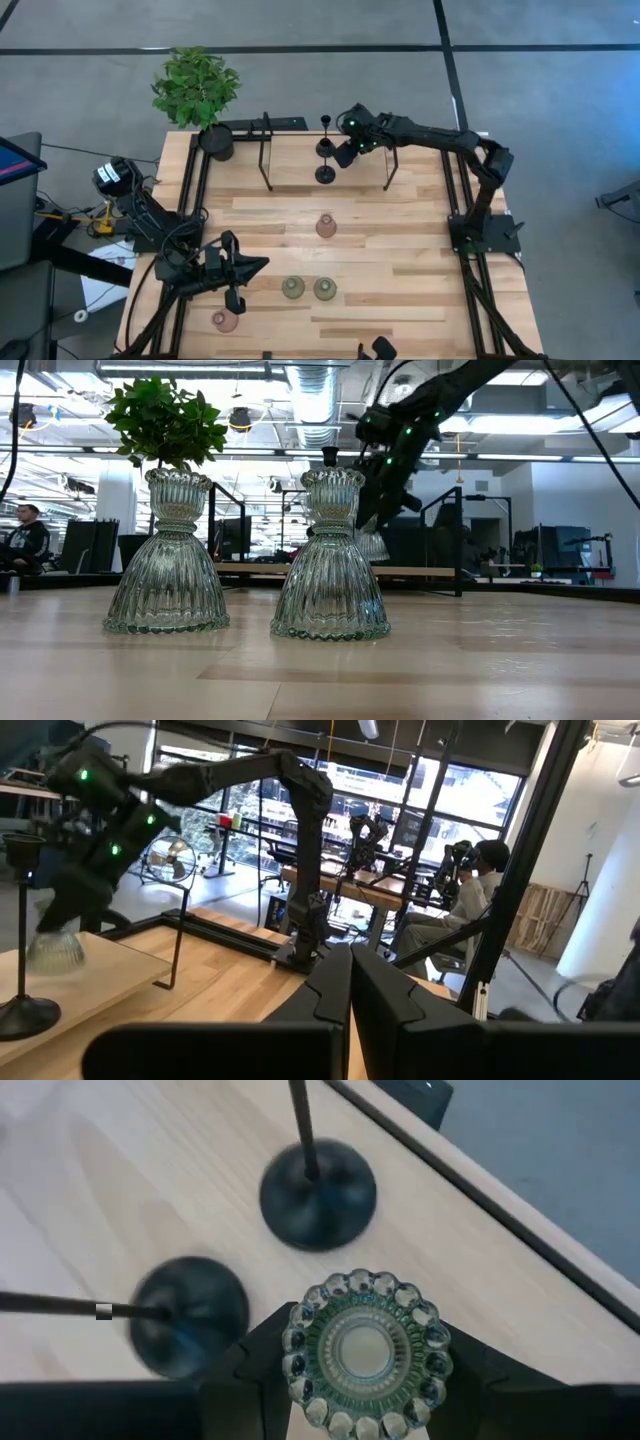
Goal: Pick & Place candle stick holders
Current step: Put the green candle holder on the shelf
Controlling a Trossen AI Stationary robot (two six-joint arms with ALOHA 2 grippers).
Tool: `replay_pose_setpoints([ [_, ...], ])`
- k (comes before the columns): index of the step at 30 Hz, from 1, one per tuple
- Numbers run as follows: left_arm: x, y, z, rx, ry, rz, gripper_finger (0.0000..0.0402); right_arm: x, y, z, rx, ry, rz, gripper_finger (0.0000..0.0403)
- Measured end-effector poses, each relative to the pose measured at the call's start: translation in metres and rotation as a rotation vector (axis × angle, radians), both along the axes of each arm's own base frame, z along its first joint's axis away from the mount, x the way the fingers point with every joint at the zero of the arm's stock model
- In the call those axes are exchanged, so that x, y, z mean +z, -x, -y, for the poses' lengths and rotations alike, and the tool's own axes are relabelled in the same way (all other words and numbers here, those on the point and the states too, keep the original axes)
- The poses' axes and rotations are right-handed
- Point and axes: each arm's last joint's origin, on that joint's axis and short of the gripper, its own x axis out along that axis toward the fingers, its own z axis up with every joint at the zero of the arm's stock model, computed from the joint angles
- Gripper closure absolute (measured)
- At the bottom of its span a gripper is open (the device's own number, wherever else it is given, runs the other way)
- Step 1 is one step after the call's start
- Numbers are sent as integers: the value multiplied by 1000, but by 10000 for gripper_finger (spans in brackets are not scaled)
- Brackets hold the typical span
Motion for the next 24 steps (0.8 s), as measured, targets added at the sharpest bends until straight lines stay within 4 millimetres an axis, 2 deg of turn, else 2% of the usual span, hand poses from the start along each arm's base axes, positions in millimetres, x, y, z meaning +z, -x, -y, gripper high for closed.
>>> replay_pose_setpoints([
  [5,0,0,0,-2,5,1,392,-13,-8,3,1,4,-4,254],
  [24,0,0,0,-1,2,0,392,-12,3,26,-81,69,-16,254],
])
